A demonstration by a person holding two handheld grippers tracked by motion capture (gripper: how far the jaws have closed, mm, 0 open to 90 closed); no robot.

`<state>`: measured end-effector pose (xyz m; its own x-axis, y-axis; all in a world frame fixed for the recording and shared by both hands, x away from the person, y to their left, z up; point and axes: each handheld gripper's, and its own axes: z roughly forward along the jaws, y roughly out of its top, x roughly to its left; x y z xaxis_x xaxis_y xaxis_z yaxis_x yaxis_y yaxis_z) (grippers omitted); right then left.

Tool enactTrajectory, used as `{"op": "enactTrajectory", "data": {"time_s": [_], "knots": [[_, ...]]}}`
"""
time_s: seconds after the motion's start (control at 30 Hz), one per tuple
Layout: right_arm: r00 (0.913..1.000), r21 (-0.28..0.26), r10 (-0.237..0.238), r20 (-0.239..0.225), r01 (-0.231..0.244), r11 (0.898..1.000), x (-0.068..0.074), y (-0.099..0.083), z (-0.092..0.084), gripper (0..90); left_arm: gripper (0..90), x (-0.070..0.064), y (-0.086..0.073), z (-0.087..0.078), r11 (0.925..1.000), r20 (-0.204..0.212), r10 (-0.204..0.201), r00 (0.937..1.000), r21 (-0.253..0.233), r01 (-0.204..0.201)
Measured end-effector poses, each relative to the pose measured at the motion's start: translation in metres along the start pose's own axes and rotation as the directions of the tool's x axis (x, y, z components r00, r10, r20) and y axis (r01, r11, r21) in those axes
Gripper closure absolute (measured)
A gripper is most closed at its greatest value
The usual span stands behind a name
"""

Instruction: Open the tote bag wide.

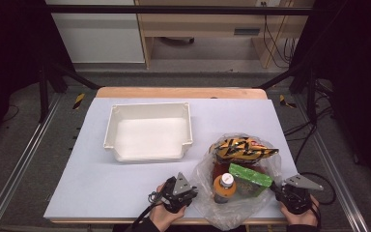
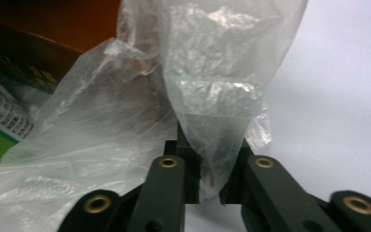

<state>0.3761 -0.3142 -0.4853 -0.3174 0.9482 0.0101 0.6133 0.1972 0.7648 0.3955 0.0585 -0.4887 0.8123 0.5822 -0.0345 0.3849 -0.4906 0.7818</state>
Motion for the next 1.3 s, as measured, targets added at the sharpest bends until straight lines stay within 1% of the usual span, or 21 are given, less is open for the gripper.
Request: {"op": "enactTrajectory", "data": {"time_s": [0.07, 0.1, 0.13, 0.17, 0.2, 0.23, 0.33, 0.4, 0.47, 0.5, 0.53, 0.63, 0.73, 0.83, 0.97, 1.03, 1.07, 1.13, 1.17, 1.27, 1.3], "knots": [[1.0, -0.018, -0.002, -0.005, 0.002, 1.0, -0.003, -0.001, -0.002, 75.1, 77.3, 0.001, 0.0, -0.001, 1.0, 0.006, 0.0, 1.0, -0.007, 0.0], [0.9999, -0.032, 0.011, -0.01, -0.011, 0.999, -0.004, -0.001, -0.004, 70.7, 74.8, 0.001, 0.0, -0.002, 0.9999, 0.007, 0.0, 1.0, -0.013, 0.0], [0.9996, -0.077, 0.022, -0.018, -0.023, 0.997, -0.005, 0.001, -0.012, 64.0, 70.4, 0.002, 0.0, -0.003, 0.9997, 0.005, 0.002, 1.0, -0.023, -0.002], [0.9996, -0.077, 0.022, -0.018, -0.023, 0.997, -0.005, 0.001, -0.012, 64.0, 70.4, 0.002, 0.001, -0.006, 0.9994, 0.007, 0.002, 1.0, -0.035, -0.001], [0.999, -0.099, 0.034, -0.03, -0.037, 0.994, -0.004, 0.003, -0.018, 60.1, 67.4, 0.003, 0.002, -0.008, 0.9988, 0.009, -0.001, 1.0, -0.049, 0.002], [0.999, -0.134, 0.032, -0.03, -0.036, 0.99, -0.005, 0.005, -0.023, 55.8, 63.5, 0.003, 0.003, -0.011, 0.998, 0.009, -0.003, 1.0, -0.064, 0.003], [0.998, -0.223, 0.036, -0.053, -0.047, 0.974, -0.003, 0.013, -0.041, 45.8, 53.5, 0.003, 0.009, -0.024, 0.9938, 0.01, -0.008, 0.9999, -0.111, 0.009], [0.9979, -0.267, 0.035, -0.054, -0.048, 0.963, -0.001, 0.019, -0.051, 39.6, 45.3, 0.002, 0.013, -0.033, 0.9899, 0.017, -0.003, 0.9999, -0.141, 0.005], [0.9981, -0.314, 0.033, -0.051, -0.048, 0.948, 0.001, 0.028, -0.061, 35.0, 38.9, 0.001, 0.018, -0.043, 0.9857, 0.011, -0.002, 0.9999, -0.169, 0.004], [0.9986, -0.331, 0.028, -0.045, -0.041, 0.943, 0.002, 0.033, -0.066, 33.8, 36.2, 0.001, 0.022, -0.048, 0.9823, 0.012, -0.006, 0.9999, -0.187, 0.008], [0.9986, -0.361, 0.022, -0.048, -0.038, 0.932, 0.004, 0.039, -0.072, 33.6, 34.1, 0.0, 0.023, -0.052, 0.9805, 0.012, -0.008, 0.9999, -0.196, 0.01], [0.9983, -0.405, 0.012, -0.057, -0.034, 0.914, 0.007, 0.052, -0.083, 32.6, 29.3, 0.0, 0.03, -0.066, 0.9734, 0.009, -0.009, 0.9999, -0.229, 0.011], [0.998, -0.434, -0.005, -0.063, -0.023, 0.901, 0.012, 0.064, -0.09, 34.4, 27.1, 0.002, 0.034, -0.078, 0.9656, -0.006, -0.012, 0.9999, -0.26, 0.01], [0.9968, -0.446, -0.025, -0.076, -0.012, 0.895, 0.018, 0.073, -0.093, 36.6, 26.4, 0.009, 0.034, -0.09, 0.9592, -0.03, -0.024, 0.9992, -0.282, 0.014], [0.9938, -0.436, -0.048, -0.101, -0.001, 0.9, 0.028, 0.079, -0.09, 37.9, 25.9, 0.025, 0.029, -0.101, 0.9541, -0.068, -0.054, 0.9962, -0.298, 0.032], [0.9911, -0.425, -0.053, -0.122, -0.004, 0.905, 0.033, 0.08, -0.087, 38.0, 25.6, 0.034, 0.025, -0.104, 0.9525, -0.086, -0.071, 0.9937, -0.302, 0.041], [0.9896, -0.419, -0.06, -0.131, -0.001, 0.908, 0.035, 0.08, -0.085, 37.9, 25.6, 0.039, 0.023, -0.106, 0.9503, -0.094, -0.082, 0.9922, -0.307, 0.05], [0.9864, -0.403, -0.06, -0.153, -0.006, 0.915, 0.039, 0.078, -0.082, 37.6, 25.4, 0.047, 0.017, -0.108, 0.949, -0.109, -0.099, 0.9891, -0.309, 0.061], [0.9846, -0.397, -0.063, -0.163, -0.007, 0.918, 0.041, 0.077, -0.081, 37.3, 25.3, 0.052, 0.015, -0.109, 0.9496, -0.118, -0.105, 0.9875, -0.307, 0.064], [0.9793, -0.376, -0.075, -0.188, -0.001, 0.927, 0.046, 0.069, -0.076, 35.8, 25.1, 0.065, 0.008, -0.112, 0.9478, -0.127, -0.133, 0.9829, -0.306, 0.089], [0.9778, -0.366, -0.072, -0.197, -0.005, 0.931, 0.047, 0.066, -0.074, 34.7, 25.1, 0.069, 0.007, -0.113, 0.9468, -0.135, -0.145, 0.9802, -0.307, 0.098]]}}
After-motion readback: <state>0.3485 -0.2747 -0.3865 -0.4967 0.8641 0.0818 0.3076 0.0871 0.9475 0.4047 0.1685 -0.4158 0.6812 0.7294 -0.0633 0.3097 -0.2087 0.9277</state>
